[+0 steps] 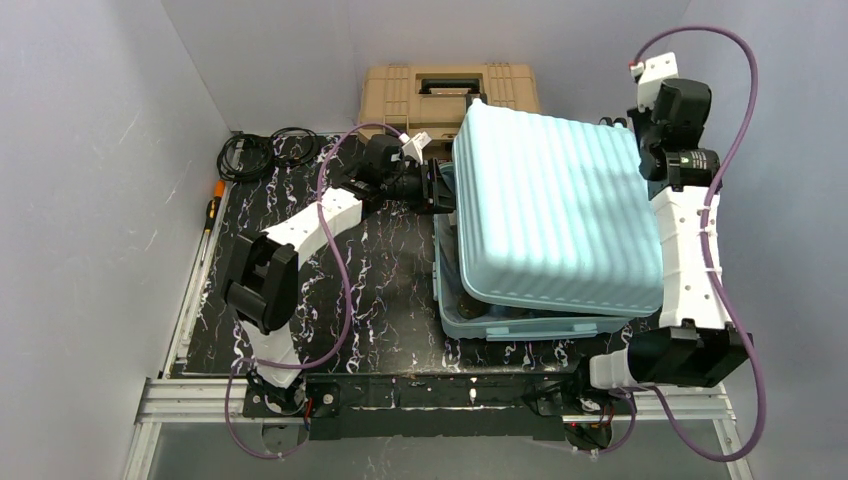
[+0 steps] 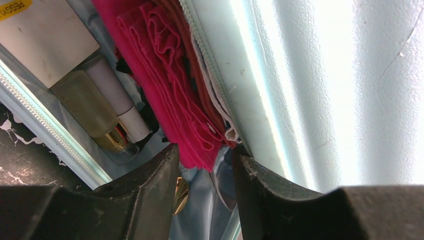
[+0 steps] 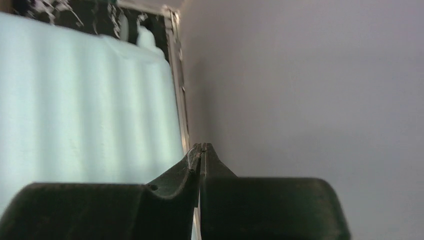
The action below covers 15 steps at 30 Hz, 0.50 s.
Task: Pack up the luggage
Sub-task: Close the luggage at the center of the board.
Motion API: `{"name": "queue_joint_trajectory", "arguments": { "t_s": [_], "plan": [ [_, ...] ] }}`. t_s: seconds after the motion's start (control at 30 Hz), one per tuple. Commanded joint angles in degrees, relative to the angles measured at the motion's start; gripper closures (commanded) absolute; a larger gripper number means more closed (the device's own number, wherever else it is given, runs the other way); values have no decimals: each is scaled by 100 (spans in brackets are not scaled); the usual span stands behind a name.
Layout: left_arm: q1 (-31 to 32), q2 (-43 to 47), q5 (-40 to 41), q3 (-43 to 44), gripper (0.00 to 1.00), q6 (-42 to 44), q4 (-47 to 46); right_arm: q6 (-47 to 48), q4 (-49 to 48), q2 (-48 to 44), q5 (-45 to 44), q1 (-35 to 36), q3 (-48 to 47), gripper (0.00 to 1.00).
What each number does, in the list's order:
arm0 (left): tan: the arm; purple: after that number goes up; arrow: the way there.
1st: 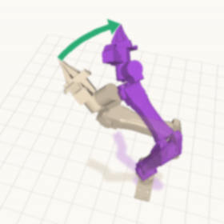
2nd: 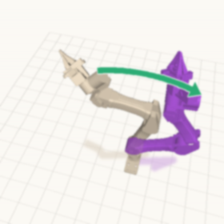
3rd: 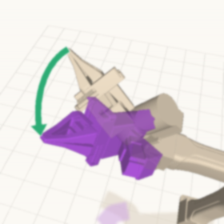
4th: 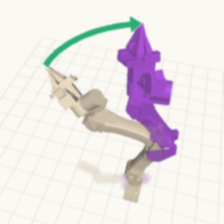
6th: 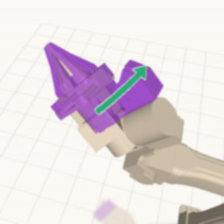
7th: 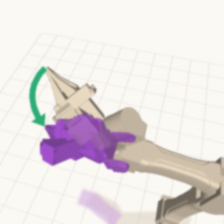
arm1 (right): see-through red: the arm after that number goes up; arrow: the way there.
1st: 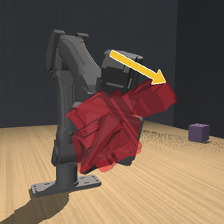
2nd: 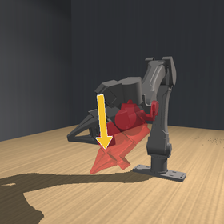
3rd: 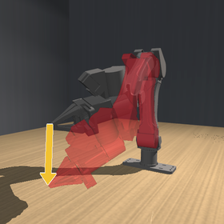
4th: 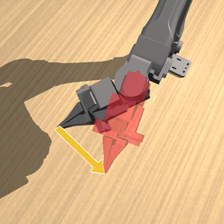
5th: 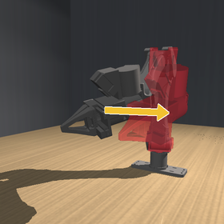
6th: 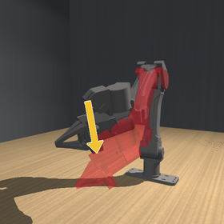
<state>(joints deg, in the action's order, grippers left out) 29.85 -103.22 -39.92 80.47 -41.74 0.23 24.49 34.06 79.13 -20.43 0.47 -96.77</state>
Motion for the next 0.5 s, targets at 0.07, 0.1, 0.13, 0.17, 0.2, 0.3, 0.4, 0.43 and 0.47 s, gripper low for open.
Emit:
{"name": "queue_joint_trajectory", "arguments": {
  "t_s": [0.07,0.1,0.13,0.17,0.2,0.3,0.4,0.43,0.47],
  "plan": [
    [127,249,-394,-20,57,17,-383,242,-74,35,397,-860,380,90],
    [127,211,-394,-7,57,13,-383,225,-20,82,538,-1075,352,90],
    [127,172,-392,8,57,10,-383,221,38,125,691,-1257,326,91],
    [127,151,-393,24,57,9,-383,235,104,189,807,-1425,293,91],
    [127,133,-394,23,57,15,-383,251,150,236,928,-1587,275,91],
    [127,118,-393,55,57,38,-383,384,222,382,1109,-1906,338,91],
    [127,109,-381,83,57,52,-383,534,163,478,1137,-2102,494,92],
    [127,102,-380,91,56,53,-383,600,182,533,1177,-2154,522,92],
    [127,96,-372,96,56,53,-383,639,233,592,1266,-2219,535,92]
  ]
}}
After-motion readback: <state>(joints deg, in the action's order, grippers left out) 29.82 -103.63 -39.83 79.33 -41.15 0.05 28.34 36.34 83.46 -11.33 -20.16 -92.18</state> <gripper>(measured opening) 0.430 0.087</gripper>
